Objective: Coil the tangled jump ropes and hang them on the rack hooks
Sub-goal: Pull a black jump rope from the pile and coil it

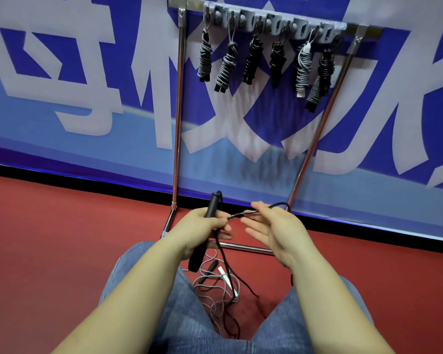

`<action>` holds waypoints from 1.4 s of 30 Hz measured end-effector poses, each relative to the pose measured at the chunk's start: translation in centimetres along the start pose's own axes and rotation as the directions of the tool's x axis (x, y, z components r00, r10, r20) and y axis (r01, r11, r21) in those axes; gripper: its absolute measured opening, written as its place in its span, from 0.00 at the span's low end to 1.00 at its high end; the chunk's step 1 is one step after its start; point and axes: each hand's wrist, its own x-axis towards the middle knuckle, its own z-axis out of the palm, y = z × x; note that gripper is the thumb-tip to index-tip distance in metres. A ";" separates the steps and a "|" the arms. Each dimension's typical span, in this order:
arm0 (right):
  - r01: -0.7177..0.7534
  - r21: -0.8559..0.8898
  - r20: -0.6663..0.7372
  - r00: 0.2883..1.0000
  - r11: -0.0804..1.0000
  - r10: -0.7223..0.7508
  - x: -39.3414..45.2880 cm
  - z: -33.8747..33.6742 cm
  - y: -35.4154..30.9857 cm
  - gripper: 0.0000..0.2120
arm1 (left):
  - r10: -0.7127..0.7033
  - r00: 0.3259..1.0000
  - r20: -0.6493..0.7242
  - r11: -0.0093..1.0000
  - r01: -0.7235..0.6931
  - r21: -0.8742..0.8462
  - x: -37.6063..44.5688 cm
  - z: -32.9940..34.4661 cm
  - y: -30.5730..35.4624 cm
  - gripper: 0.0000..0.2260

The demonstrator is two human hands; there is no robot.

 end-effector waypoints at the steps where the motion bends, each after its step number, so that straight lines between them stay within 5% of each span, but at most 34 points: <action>1: 0.001 -0.133 0.025 1.000 0.991 0.002 0.0 -0.1 0.2 0.03 | 0.005 0.999 -0.032 0.998 -0.007 -0.063 0.1 0.0 0.0 0.06; 3: 0.044 -0.502 0.081 0.997 0.864 -0.004 -0.1 -0.2 0.8 0.04 | 0.012 0.996 -0.093 0.981 -0.030 -0.189 0.2 -0.1 0.2 0.06; 5: 0.140 -0.812 0.159 0.987 0.567 -0.015 -0.1 -0.5 1.7 0.07 | 0.015 0.991 -0.133 0.950 -0.056 -0.306 0.3 -0.1 0.6 0.06; 7: 0.214 -0.921 0.203 0.977 0.324 -0.069 -0.3 -0.3 2.6 0.05 | 0.024 0.988 -0.154 0.923 -0.081 -0.376 0.3 -0.1 1.0 0.06; 11: 0.269 -0.947 0.227 0.947 0.177 -0.227 -0.6 0.4 3.3 0.07 | 0.050 0.988 -0.145 0.904 -0.106 -0.414 0.3 -0.1 1.1 0.05; 14: 0.305 -0.915 0.209 0.919 0.266 -0.333 -0.4 0.7 3.2 0.05 | 0.089 0.994 -0.069 0.919 -0.109 -0.378 0.4 -0.3 0.8 0.07; 17: 0.246 -0.571 0.049 0.963 0.783 -0.267 -0.6 1.5 2.5 0.05 | 0.075 0.997 0.020 0.973 -0.068 -0.221 0.3 -0.2 0.1 0.08; 19: 0.118 -0.199 -0.004 0.993 0.973 -0.121 -1.0 2.0 1.9 0.04 | 0.033 0.996 0.083 0.992 -0.022 -0.121 0.2 0.0 -0.6 0.09; 23: 0.065 0.072 -0.086 0.995 0.995 -0.059 -0.3 2.2 1.1 0.04 | -0.016 0.985 0.173 1.000 0.017 -0.006 0.2 0.0 -1.3 0.06; 28: 0.124 0.041 -0.075 0.990 0.991 -0.121 0.1 2.3 0.7 0.04 | 0.040 0.990 0.133 0.999 -0.042 0.013 0.3 0.2 -1.2 0.05; 31: 0.228 -0.393 -0.061 0.960 0.891 -0.272 0.1 1.6 1.2 0.08 | 0.082 0.997 0.011 0.994 -0.081 -0.072 0.5 0.2 -0.8 0.06; 34: 0.262 -0.831 0.175 0.961 0.491 -0.217 -0.5 1.4 1.3 0.10 | 0.102 0.994 -0.051 0.975 -0.110 -0.195 0.6 0.1 -0.4 0.06; 37: 0.287 -0.940 0.285 0.958 0.187 -0.037 -0.8 1.8 1.4 0.06 | 0.098 0.993 -0.071 0.950 -0.115 -0.291 0.7 0.2 0.0 0.05; 42: 0.288 -0.951 0.277 0.955 0.109 -0.104 0.6 2.2 0.6 0.04 | 0.086 0.992 -0.092 0.911 -0.115 -0.397 2.1 -0.2 0.4 0.05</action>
